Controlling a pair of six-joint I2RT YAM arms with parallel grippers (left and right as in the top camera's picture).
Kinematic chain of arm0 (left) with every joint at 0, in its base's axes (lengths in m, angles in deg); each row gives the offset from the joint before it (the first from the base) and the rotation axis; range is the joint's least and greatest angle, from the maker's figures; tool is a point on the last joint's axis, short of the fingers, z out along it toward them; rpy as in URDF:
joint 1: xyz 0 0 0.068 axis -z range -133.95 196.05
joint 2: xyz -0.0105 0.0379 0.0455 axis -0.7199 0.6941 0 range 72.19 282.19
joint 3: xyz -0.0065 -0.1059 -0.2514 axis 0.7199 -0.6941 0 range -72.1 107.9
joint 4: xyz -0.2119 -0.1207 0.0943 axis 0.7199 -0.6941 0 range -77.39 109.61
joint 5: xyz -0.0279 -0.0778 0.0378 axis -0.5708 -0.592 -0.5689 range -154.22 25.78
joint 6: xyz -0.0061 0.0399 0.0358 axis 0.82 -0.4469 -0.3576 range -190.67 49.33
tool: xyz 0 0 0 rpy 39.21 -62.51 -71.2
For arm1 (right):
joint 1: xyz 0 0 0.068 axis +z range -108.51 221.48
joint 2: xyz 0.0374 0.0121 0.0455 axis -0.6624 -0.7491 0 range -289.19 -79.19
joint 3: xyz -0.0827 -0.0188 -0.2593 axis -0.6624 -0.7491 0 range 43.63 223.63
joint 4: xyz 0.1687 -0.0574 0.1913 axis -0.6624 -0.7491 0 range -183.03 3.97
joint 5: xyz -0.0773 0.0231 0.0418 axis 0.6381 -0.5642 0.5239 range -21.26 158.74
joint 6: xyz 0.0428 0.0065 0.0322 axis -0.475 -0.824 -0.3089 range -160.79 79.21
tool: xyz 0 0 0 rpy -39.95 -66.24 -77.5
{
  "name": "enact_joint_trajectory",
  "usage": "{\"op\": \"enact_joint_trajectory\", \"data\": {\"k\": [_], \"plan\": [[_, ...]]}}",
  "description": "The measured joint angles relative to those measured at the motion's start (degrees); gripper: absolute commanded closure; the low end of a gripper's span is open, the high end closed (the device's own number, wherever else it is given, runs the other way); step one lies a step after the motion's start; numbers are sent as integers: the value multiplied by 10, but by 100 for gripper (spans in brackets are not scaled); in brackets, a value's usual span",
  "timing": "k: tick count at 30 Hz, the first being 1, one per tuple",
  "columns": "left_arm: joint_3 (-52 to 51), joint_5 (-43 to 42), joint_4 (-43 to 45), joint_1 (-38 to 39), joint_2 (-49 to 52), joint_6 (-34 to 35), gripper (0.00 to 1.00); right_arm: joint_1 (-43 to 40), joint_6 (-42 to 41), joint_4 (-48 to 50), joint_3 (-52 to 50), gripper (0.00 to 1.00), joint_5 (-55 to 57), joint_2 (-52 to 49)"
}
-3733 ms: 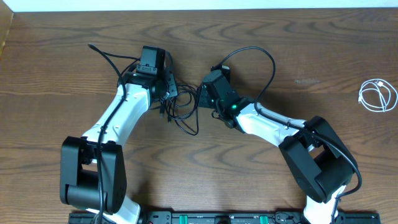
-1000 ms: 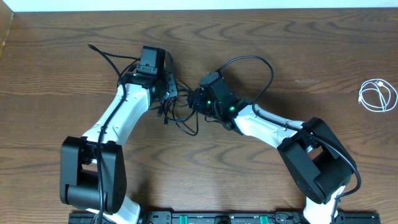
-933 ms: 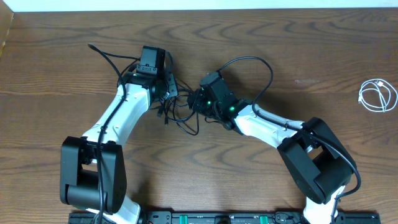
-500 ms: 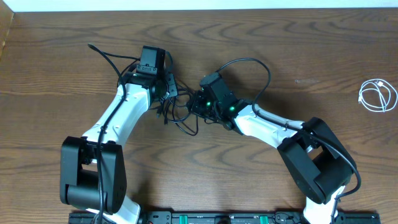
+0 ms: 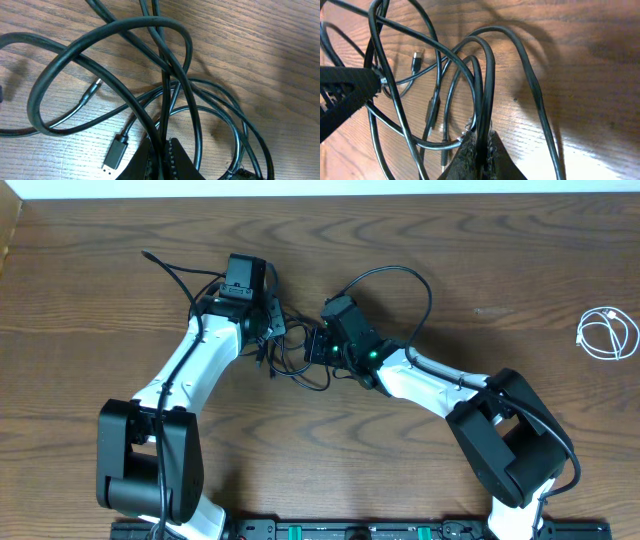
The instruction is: Untangle cables
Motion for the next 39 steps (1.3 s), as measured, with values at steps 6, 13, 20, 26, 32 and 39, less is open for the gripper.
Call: {"op": "enact_joint_trajectory", "data": {"k": [6, 13, 20, 26, 32, 39], "plan": [[0, 0, 0, 0, 0, 0, 92, -1, 60, -2, 0, 99, 7, 26], [0, 5, -1, 0, 0, 3, 92, -1, 115, -22, 0, 99, 61, 111], [0, 17, -5, 2, 0, 26, 92, 1, 170, -51, 0, 99, 145, 201], [0, 34, -10, 1, 0, 31, 93, 0, 233, -56, 0, 99, 213, 262], [0, 37, -10, 1, 0, 31, 93, 0, 264, -85, 0, 99, 270, 275], [0, 41, -10, 1, 0, 31, 93, 0, 265, -141, 0, 99, 340, 274]]}}
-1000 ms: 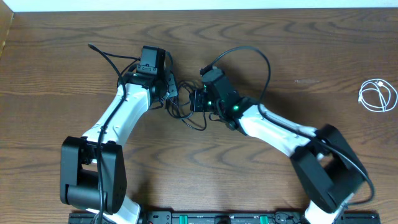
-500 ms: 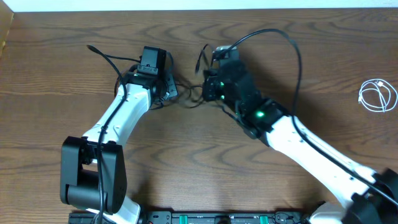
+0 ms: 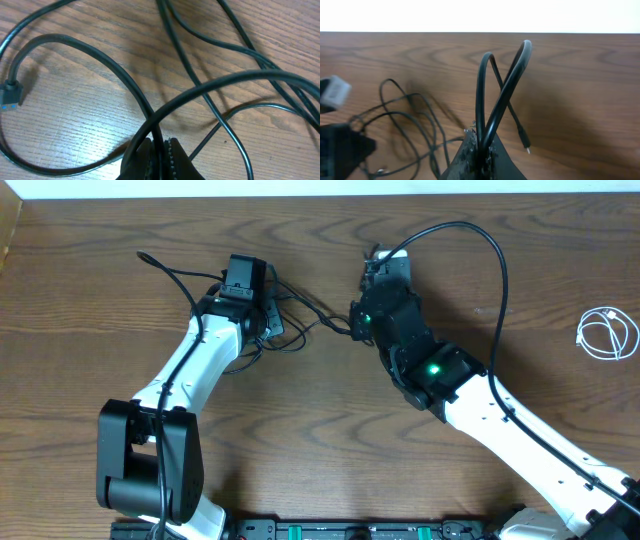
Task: Untangle cables
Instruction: 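Pull the held strand up and right with the right gripper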
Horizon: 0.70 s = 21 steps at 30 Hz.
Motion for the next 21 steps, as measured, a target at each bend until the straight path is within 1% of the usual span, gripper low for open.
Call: {"op": "enact_joint_trajectory", "data": {"k": [5, 8, 15, 21], "plan": [[0, 11, -3, 0, 0, 3, 92, 0, -4, -24, 0, 99, 20, -17], [0, 42, -14, 0, 0, 18, 93, -2, -5, -26, 0, 99, 23, -39], [0, 148, -51, -2, 0, 81, 93, -28, -7, -26, 0, 99, 23, -85], [0, 184, -74, -38, 0, 137, 93, -59, -15, -32, 0, 99, 19, -120]]}}
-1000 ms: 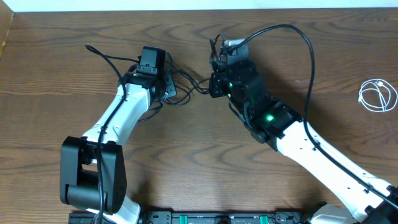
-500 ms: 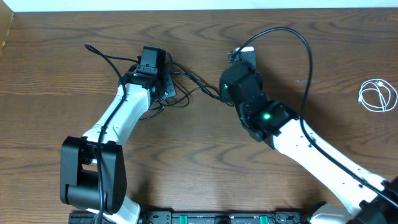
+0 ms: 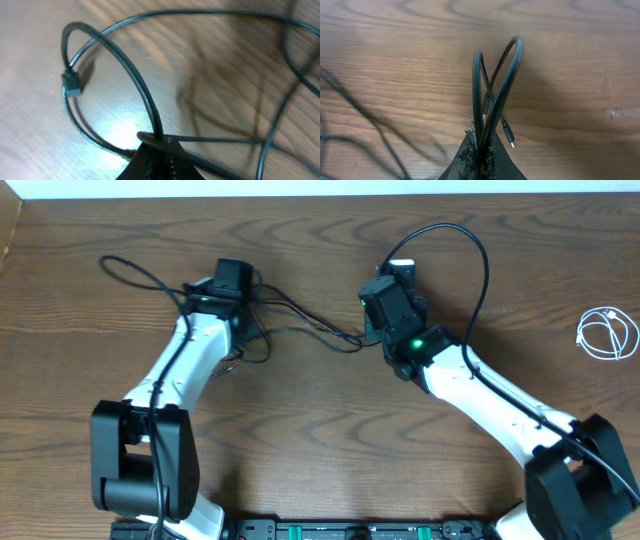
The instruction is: Untangle cables
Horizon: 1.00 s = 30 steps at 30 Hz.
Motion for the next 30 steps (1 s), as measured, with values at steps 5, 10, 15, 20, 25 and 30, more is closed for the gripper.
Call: {"op": "enact_joint_trajectory", "data": {"k": [5, 10, 15, 20, 25, 30], "plan": [[0, -1, -13, -40, 0, 48, 92, -11, -19, -1, 0, 99, -13, -27], [0, -16, -16, -62, 0, 73, 92, -21, -29, 2, 0, 99, -20, -62], [0, -20, -17, -67, 0, 78, 91, -38, -38, 0, 0, 96, -30, -106], [0, -22, -17, -67, 0, 80, 86, -46, -42, 0, 0, 89, -49, -134], [0, -24, -17, -68, 0, 85, 78, -50, -42, 2, 0, 78, -59, -134], [0, -36, -17, -70, 0, 88, 71, -50, -37, 1, 0, 53, -81, -132]]}}
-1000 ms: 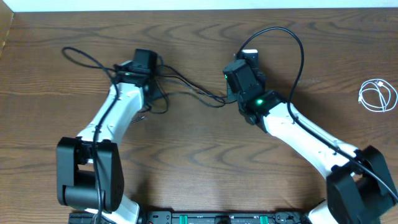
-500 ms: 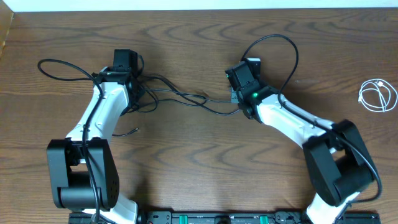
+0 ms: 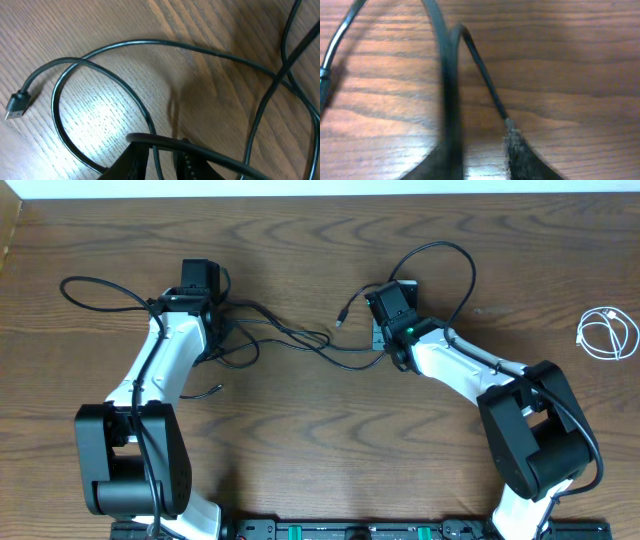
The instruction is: Untangle cables
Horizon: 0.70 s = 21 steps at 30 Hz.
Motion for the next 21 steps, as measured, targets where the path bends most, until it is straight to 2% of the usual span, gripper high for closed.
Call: {"op": "enact_joint_trajectory", "data": {"k": [2, 5, 12, 15, 21], "plan": [[0, -4, 0, -1, 0, -1, 62, -1, 9, -1, 0, 48, -16, 9], [0, -8, 2, -1, 0, 0, 41, -2, 19, -2, 3, 41, -38, 39], [0, -10, 2, -1, 0, 0, 14, -2, 25, 1, 15, 35, -79, 125], [0, -17, 11, -1, 0, -6, 9, -2, 26, 2, 17, 33, -101, 141], [0, -89, 48, -1, 0, -64, 7, -2, 26, 0, 17, 32, -131, 141]]}}
